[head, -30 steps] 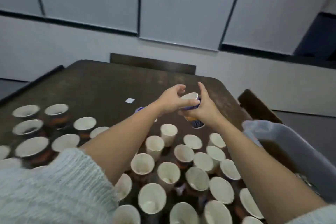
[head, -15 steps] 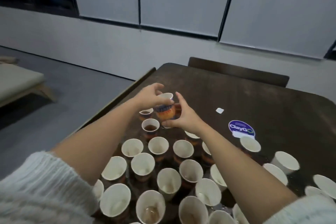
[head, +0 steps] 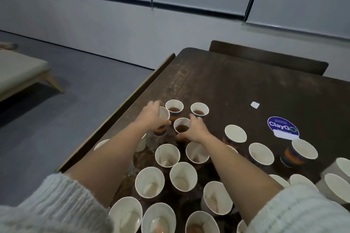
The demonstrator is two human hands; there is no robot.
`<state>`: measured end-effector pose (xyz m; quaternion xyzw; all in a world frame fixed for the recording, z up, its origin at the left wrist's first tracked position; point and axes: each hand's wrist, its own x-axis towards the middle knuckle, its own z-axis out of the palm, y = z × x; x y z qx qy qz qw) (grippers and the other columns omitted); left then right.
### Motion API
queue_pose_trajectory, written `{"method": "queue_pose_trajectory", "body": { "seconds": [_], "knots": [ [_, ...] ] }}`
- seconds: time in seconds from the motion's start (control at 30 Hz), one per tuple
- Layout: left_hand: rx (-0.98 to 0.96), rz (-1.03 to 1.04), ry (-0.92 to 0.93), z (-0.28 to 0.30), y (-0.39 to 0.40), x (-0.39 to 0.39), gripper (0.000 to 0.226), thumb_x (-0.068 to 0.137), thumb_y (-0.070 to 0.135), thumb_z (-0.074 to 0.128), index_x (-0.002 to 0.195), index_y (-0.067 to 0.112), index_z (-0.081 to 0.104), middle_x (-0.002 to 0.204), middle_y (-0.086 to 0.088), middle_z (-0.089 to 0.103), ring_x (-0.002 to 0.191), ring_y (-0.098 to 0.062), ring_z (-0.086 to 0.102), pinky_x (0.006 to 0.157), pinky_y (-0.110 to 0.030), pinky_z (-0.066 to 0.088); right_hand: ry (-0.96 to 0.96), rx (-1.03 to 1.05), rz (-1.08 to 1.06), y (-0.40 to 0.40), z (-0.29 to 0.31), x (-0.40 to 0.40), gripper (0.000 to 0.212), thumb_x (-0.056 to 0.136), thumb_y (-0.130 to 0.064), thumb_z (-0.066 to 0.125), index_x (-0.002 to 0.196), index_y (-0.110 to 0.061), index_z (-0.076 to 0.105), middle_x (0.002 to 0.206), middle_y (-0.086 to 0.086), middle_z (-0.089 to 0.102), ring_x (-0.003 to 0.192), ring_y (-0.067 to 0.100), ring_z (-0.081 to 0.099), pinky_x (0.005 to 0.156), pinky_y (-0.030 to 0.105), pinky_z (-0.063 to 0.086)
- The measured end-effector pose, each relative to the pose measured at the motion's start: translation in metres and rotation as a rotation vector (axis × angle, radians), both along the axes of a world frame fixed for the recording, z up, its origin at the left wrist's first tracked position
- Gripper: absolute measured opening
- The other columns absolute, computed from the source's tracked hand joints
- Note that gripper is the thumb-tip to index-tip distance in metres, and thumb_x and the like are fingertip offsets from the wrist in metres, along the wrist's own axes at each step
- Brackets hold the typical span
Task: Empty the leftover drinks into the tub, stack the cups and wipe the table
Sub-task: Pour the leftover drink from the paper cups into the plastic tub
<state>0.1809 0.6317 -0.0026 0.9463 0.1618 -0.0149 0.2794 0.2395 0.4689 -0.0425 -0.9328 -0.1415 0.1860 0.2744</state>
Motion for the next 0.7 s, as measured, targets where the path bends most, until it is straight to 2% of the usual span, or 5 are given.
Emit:
{"method": "queue_pose_trajectory", "body": {
  "seconds": [0.2,0.3,0.4,0.53,0.7],
  "knots": [
    [0.06,-0.091,0.14,-0.026,0.005,0.011,0.091,0.08,0.038,0.076,0.148,0.009,0.023,0.15,-0.012,0.031,0.135,-0.03,0.037,0.108,-0.041,0.036,0.024,-0.015,-0.009,0.012,-0.022,0.005,0.114,0.074,-0.032,0.083,0.156,-0.013,0.007,0.156,0.013,0.017,0.144,0.035,0.023,0.115,0.043,0.03],
    [0.086,-0.123,0.211,-0.035,0.007,0.014,0.096,0.077,0.037,0.078,0.149,0.009,0.02,0.15,-0.012,0.031,0.136,-0.029,0.037,0.107,-0.039,0.037,0.007,-0.019,-0.036,0.018,-0.026,0.008,0.111,0.073,-0.034,0.084,0.154,-0.012,0.012,0.153,0.013,0.021,0.141,0.035,0.028,0.113,0.043,0.032],
    [0.124,-0.146,0.251,-0.039,0.009,0.014,0.098,0.075,0.035,0.08,0.149,0.009,0.022,0.148,-0.013,0.033,0.134,-0.029,0.038,0.104,-0.037,0.038,-0.002,-0.027,-0.032,0.021,-0.024,0.011,0.094,0.072,-0.032,0.085,0.144,-0.013,0.028,0.143,0.012,0.031,0.132,0.035,0.04,0.107,0.044,0.04],
    [0.163,-0.156,0.284,-0.039,0.009,0.017,0.086,0.073,0.039,0.081,0.14,0.009,0.036,0.139,-0.012,0.042,0.125,-0.028,0.047,0.095,-0.036,0.043,0.028,0.028,-0.036,0.02,-0.022,0.014,0.073,0.073,-0.017,0.082,0.131,-0.014,0.038,0.133,0.011,0.042,0.124,0.03,0.046,0.097,0.039,0.048],
    [0.11,-0.132,0.302,-0.037,0.005,0.019,0.094,0.076,0.052,0.074,0.147,0.011,0.028,0.149,-0.011,0.034,0.135,-0.028,0.037,0.109,-0.04,0.035,0.006,0.062,-0.053,0.016,-0.023,0.015,0.06,0.074,-0.011,0.079,0.122,-0.013,0.044,0.126,0.011,0.05,0.119,0.028,0.05,0.091,0.036,0.047]
  ]
}}
